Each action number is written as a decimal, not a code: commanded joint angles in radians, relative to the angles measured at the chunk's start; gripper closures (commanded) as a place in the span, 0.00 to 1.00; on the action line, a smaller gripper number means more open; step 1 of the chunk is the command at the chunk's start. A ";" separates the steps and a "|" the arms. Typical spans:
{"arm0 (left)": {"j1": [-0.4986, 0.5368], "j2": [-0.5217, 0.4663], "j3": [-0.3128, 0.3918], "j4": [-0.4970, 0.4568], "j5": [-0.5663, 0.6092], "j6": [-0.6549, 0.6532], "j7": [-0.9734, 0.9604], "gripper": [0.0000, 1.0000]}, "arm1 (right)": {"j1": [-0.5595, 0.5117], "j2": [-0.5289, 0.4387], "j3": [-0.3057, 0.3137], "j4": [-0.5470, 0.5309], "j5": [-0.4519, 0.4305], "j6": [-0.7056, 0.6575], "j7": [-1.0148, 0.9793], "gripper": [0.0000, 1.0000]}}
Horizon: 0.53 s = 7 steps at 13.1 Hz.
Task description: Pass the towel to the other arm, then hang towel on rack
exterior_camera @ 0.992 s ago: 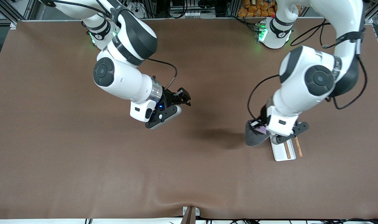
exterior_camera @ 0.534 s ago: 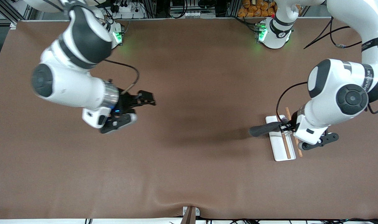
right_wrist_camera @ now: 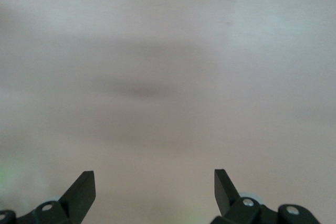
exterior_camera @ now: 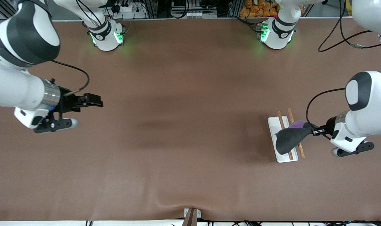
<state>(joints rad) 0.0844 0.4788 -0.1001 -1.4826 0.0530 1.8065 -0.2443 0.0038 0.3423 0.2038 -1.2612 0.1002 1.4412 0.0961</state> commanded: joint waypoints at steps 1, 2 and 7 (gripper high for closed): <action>0.044 0.049 -0.013 0.011 0.007 0.004 0.051 0.99 | -0.074 -0.149 0.014 -0.147 -0.056 -0.002 -0.003 0.00; 0.043 0.052 -0.013 0.011 0.007 0.004 0.051 0.81 | -0.094 -0.189 0.011 -0.185 -0.083 -0.004 -0.007 0.00; 0.048 0.043 -0.016 0.019 -0.004 0.007 0.051 0.00 | -0.033 -0.298 -0.197 -0.230 -0.105 -0.048 -0.088 0.00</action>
<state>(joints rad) 0.1289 0.5431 -0.1119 -1.4705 0.0528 1.8162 -0.1964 -0.0725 0.1104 0.0670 -1.4394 0.0122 1.4010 0.0189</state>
